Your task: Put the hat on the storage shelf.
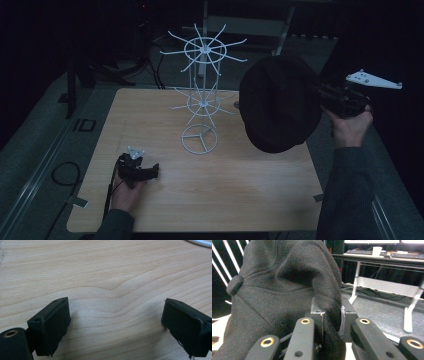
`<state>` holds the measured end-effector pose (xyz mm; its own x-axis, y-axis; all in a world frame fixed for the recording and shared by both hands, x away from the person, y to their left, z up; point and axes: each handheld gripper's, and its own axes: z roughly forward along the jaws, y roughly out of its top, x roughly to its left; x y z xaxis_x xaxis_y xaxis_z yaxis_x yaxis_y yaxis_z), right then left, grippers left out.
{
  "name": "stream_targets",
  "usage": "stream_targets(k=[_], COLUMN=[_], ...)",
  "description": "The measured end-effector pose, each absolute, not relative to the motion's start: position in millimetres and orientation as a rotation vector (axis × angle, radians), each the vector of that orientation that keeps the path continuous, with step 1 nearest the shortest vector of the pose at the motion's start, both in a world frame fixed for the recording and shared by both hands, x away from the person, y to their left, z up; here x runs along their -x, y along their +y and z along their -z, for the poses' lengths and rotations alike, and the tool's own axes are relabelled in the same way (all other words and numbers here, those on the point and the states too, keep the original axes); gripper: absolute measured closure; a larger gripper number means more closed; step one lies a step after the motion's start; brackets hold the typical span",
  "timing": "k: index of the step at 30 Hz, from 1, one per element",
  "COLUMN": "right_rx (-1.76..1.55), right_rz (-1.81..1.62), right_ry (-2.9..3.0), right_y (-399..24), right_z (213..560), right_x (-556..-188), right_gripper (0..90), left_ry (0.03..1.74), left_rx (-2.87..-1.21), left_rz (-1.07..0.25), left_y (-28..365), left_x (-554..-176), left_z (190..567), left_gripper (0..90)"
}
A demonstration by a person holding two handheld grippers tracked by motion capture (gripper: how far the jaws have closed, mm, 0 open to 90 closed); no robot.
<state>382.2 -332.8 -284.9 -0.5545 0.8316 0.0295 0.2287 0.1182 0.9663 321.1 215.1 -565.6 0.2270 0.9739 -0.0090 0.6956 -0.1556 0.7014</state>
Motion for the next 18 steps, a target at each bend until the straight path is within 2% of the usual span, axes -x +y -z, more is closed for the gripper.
stream_targets(k=[18], right_rx=[-0.949], right_rz=[-1.679], right_ry=[1.831], right_y=[-338.0], right_z=[278.5], right_x=[-376.6], right_gripper=[77.6], left_ry=[1.531], left_rx=[-1.922], left_rz=[-0.617], left_y=[215.1], left_x=[-321.1], left_z=[565.6], left_gripper=[9.0])
